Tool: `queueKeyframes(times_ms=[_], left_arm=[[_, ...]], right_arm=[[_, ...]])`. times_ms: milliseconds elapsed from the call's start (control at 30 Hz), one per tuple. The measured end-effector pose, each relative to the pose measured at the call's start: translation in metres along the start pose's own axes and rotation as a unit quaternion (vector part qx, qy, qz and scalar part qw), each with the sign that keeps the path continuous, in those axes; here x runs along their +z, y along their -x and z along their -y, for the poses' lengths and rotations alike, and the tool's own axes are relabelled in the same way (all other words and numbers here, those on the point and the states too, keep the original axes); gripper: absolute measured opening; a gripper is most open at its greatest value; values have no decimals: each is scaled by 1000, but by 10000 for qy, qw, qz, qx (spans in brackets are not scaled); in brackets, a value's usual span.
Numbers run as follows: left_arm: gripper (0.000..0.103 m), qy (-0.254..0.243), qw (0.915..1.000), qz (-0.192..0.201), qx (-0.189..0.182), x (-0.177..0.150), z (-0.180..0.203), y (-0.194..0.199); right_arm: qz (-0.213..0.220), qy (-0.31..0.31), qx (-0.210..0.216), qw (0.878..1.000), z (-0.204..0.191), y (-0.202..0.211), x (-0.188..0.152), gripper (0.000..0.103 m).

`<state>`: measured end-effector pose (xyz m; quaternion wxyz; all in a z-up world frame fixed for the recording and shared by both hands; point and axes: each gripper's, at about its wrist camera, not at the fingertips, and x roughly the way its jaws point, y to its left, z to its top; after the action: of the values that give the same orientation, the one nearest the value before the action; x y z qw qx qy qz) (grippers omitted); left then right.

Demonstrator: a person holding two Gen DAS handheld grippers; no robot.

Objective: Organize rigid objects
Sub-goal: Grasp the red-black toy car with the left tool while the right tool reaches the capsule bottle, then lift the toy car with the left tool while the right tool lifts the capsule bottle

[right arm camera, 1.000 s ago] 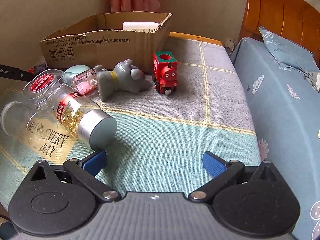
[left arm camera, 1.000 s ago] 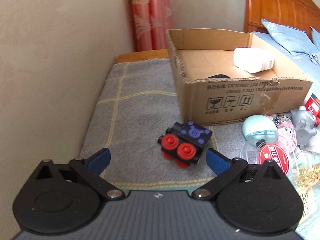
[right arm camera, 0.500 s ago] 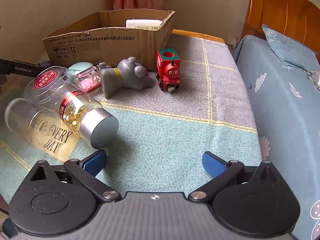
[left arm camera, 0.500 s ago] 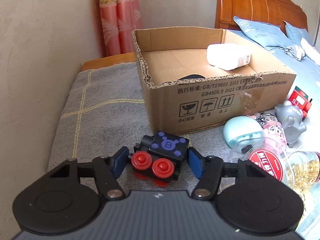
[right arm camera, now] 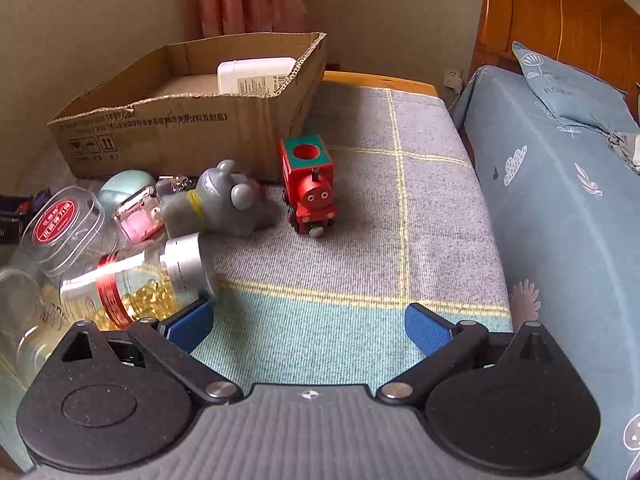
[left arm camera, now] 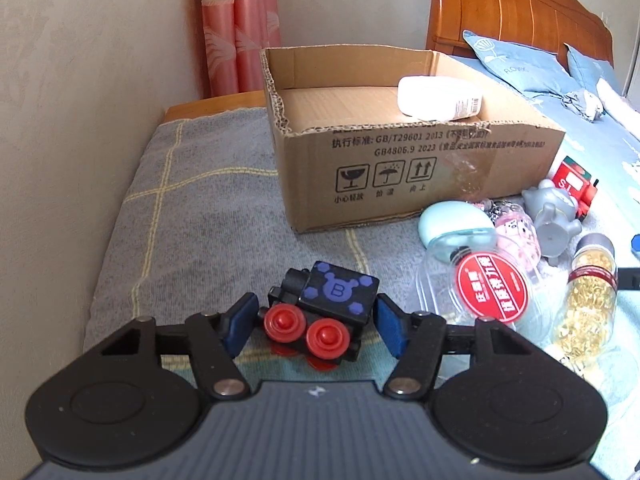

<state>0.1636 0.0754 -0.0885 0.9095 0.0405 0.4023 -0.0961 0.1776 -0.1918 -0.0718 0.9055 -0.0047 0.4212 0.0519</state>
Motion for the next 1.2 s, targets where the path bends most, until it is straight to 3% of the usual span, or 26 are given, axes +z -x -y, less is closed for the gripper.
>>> queueKeyframes(times_ms=[200, 467, 667, 800, 967, 1133, 1200], left_arm=[[62, 46, 10000, -12, -28, -1, -2, 1], [62, -72, 10000, -31, 21, 2, 1, -1], [63, -104, 9999, -42, 40, 7, 0, -6], [63, -138, 9999, -46, 11, 7, -1, -7], [65, -199, 9998, -96, 1, 6, 0, -5], [73, -267, 9996, -89, 6, 5, -4, -6], [73, -197, 9997, -111, -38, 6, -7, -8]], right_arm=[[280, 201, 924, 9951, -20, 25, 1, 103], [33, 1116, 1314, 9850, -52, 12, 8, 103], [-184, 1842, 1357, 9733, -64, 13, 5, 103], [-270, 2249, 996, 9689, -72, 3, -1, 103], [-246, 2171, 1003, 9707, -72, -5, 2, 103], [-171, 2220, 1026, 9695, -77, -8, 3, 103], [-185, 2199, 1083, 9693, -77, -7, 3, 99]])
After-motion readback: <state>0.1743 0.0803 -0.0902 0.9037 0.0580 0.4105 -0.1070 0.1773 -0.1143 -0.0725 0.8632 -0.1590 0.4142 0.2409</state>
